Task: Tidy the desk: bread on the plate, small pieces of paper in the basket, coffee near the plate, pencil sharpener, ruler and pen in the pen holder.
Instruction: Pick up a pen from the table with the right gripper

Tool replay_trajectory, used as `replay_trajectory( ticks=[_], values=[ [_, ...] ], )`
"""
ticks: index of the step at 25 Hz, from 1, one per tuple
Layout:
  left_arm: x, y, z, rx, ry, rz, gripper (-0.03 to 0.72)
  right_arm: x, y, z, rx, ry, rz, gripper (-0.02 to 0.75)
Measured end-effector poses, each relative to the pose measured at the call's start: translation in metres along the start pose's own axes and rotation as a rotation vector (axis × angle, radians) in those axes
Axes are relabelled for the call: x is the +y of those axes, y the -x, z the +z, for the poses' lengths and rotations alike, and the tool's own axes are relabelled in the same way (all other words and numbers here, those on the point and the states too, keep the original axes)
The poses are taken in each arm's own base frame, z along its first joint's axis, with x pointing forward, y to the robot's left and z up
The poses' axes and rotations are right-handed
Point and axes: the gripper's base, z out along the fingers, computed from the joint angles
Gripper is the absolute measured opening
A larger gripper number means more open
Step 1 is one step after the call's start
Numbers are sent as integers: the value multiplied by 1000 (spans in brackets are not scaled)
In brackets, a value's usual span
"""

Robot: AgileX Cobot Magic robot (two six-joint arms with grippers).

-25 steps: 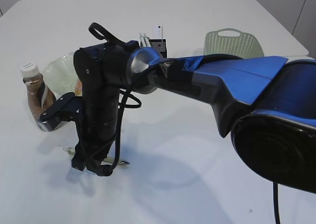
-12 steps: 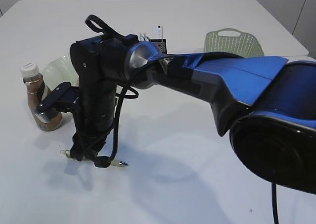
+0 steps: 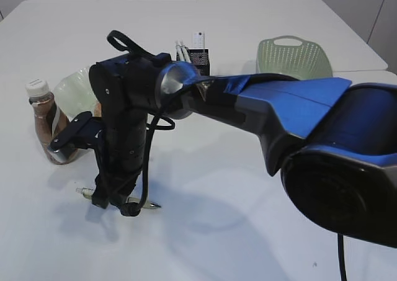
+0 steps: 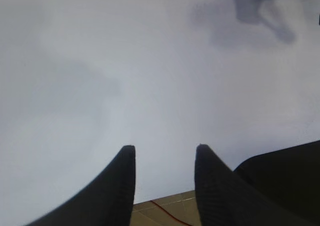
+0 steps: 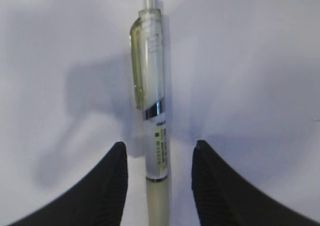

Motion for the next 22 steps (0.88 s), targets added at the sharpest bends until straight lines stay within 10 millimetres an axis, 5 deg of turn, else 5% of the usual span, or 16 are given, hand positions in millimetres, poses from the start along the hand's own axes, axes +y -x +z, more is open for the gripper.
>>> replay_trajectory(
  ticks=[18, 22],
  values=[
    [0, 0, 0, 0, 0, 17, 275, 0, -4, 12, 40, 19, -11, 349],
    [0, 0, 0, 0, 0, 19, 275, 0, -4, 12, 42, 20, -24, 245]
  ],
)
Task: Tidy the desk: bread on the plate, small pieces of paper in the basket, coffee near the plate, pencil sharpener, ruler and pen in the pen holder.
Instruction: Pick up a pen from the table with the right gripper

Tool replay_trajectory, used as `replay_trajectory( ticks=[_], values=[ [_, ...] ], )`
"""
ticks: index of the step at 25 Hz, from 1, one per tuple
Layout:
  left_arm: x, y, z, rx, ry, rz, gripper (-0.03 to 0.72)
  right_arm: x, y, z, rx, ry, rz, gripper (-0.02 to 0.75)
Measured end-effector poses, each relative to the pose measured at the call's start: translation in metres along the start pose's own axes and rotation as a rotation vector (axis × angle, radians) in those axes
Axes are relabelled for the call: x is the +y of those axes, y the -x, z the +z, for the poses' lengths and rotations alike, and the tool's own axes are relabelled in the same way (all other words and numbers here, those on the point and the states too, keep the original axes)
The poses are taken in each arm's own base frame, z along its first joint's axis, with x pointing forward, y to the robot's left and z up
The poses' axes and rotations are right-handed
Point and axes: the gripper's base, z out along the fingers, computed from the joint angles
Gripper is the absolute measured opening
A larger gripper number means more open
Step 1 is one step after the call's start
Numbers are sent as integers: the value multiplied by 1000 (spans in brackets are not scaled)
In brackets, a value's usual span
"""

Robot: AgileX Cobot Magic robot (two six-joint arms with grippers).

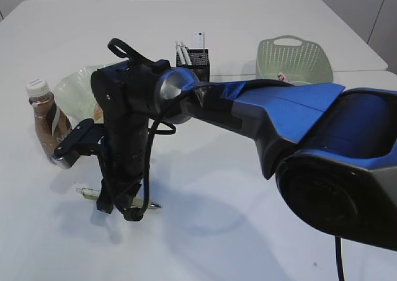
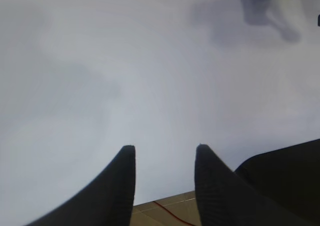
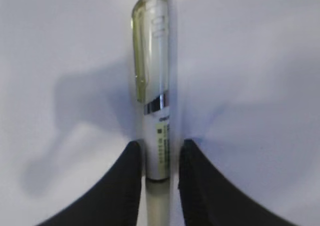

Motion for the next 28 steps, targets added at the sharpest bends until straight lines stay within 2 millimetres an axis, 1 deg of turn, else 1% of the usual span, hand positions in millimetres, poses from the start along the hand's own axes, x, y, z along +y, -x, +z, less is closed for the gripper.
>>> replay_trajectory(
  ticks=[1, 2, 3, 4, 6, 11, 15, 18, 22, 26, 28],
  values=[
    [0, 0, 0, 0, 0, 0, 275, 0, 0, 0, 0, 0, -2, 193],
    [0, 0, 0, 0, 0, 0, 275, 0, 0, 0, 0, 0, -2, 193],
    [0, 0, 0, 0, 0, 0, 275, 0, 0, 0, 0, 0, -2, 139],
    [0, 0, 0, 0, 0, 0, 275, 0, 0, 0, 0, 0, -2, 139],
    [0, 0, 0, 0, 0, 2, 275, 0, 0, 0, 0, 0, -2, 112],
    [0, 0, 0, -2, 0, 1, 275, 0, 0, 0, 0, 0, 8, 110],
    [0, 0, 0, -2, 0, 1, 275, 0, 0, 0, 0, 0, 53, 110],
    [0, 0, 0, -2, 0, 1, 275, 0, 0, 0, 0, 0, 136, 110],
    [0, 0, 0, -2, 0, 1, 275, 0, 0, 0, 0, 0, 188, 110],
    [0, 0, 0, -1, -4, 0, 275, 0, 0, -10, -2, -20, 242, 110],
    [0, 0, 0, -1, -4, 0, 275, -1, 1, -22, -16, -40, 257, 110]
  ],
)
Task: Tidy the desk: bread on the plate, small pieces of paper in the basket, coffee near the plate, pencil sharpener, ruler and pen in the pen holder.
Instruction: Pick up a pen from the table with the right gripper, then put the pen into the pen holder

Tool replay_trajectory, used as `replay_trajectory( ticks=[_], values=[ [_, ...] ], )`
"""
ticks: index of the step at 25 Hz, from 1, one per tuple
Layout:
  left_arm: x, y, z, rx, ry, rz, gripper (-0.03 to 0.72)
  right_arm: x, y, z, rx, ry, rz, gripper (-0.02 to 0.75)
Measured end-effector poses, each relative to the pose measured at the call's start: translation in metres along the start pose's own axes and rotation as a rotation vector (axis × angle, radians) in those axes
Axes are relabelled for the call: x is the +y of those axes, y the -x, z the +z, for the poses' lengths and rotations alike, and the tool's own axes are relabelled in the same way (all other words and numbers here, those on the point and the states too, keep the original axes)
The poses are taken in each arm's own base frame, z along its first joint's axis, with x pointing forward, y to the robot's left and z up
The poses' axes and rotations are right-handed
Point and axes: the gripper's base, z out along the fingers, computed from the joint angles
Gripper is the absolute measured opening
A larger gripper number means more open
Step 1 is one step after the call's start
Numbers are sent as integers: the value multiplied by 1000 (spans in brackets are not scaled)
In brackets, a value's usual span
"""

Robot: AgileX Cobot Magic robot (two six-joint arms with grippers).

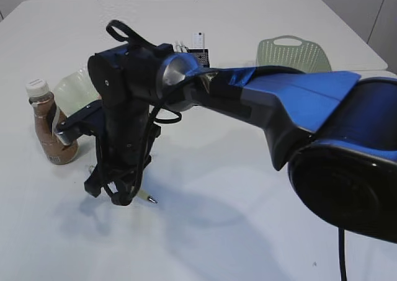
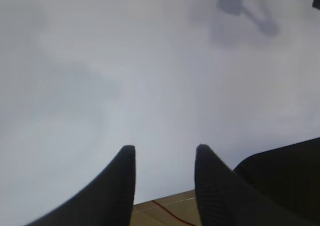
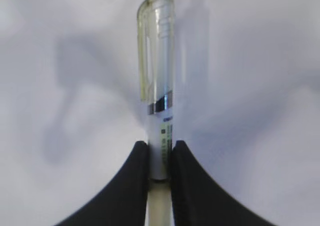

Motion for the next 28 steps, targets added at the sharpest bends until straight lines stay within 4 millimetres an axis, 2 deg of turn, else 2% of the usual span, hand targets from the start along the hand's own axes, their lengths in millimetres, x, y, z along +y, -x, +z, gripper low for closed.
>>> replay_trajectory(
  ticks=[3, 4, 5, 14, 21, 22, 23, 28],
  values=[
    [0, 0, 0, 0, -1, -1, 275, 0, 1, -7, -13, -5, 9, 110],
    [0, 0, 0, 0, -1, -1, 275, 1, 2, -24, -45, -16, 22, 110],
    [0, 0, 0, 0, -1, -1, 275, 1, 2, -24, -45, -16, 24, 110],
    [0, 0, 0, 1, -4, -1, 275, 3, 2, -81, -143, -59, 53, 109],
    [0, 0, 0, 1, -4, -1, 275, -11, -6, -126, -219, -87, 112, 108],
    [0, 0, 0, 1, -4, -1, 275, -11, -6, -126, -219, -87, 112, 108],
    [0, 0, 0, -1, -4, -1, 275, -17, -11, -141, -242, -95, 135, 108],
    [-1, 2, 0, -18, -8, -2, 275, -26, -22, -177, -304, -122, 163, 108]
  ],
)
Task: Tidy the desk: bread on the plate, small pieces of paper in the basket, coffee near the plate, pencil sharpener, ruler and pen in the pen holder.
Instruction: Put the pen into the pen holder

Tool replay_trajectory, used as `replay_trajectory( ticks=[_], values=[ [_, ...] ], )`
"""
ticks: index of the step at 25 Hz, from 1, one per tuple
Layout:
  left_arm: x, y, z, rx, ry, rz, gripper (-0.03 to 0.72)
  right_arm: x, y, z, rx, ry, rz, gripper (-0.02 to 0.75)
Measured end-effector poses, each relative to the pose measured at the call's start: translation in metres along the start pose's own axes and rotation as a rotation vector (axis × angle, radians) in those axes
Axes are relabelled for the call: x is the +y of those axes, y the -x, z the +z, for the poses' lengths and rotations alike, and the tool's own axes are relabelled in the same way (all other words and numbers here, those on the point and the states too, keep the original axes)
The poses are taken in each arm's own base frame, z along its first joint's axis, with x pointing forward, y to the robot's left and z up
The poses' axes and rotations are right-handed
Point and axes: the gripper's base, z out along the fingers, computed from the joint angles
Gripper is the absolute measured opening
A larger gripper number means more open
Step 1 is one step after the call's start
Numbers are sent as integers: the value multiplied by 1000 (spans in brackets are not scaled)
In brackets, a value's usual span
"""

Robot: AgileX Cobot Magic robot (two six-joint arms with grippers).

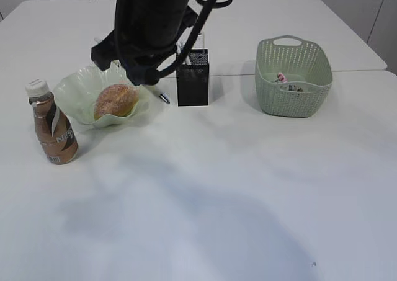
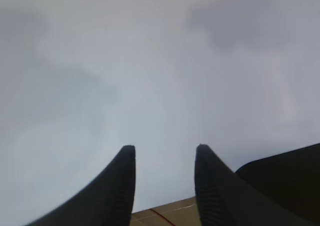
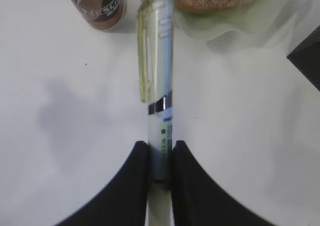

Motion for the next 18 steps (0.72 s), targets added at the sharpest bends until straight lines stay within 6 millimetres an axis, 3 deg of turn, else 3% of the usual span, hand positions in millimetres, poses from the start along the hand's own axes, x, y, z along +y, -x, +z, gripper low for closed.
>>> replay_trajectory(
  ticks=[3, 8, 18],
  values=[
    [0, 1, 0, -13, -3, 0, 275, -4, 0, -14, -24, -22, 1, 108],
    [-1, 4, 0, -49, -11, 0, 275, -7, 3, -21, -64, -67, -13, 108],
    [-2, 11, -1, -126, -17, 6, 275, -30, -9, 0, -220, -134, 3, 108]
  ],
)
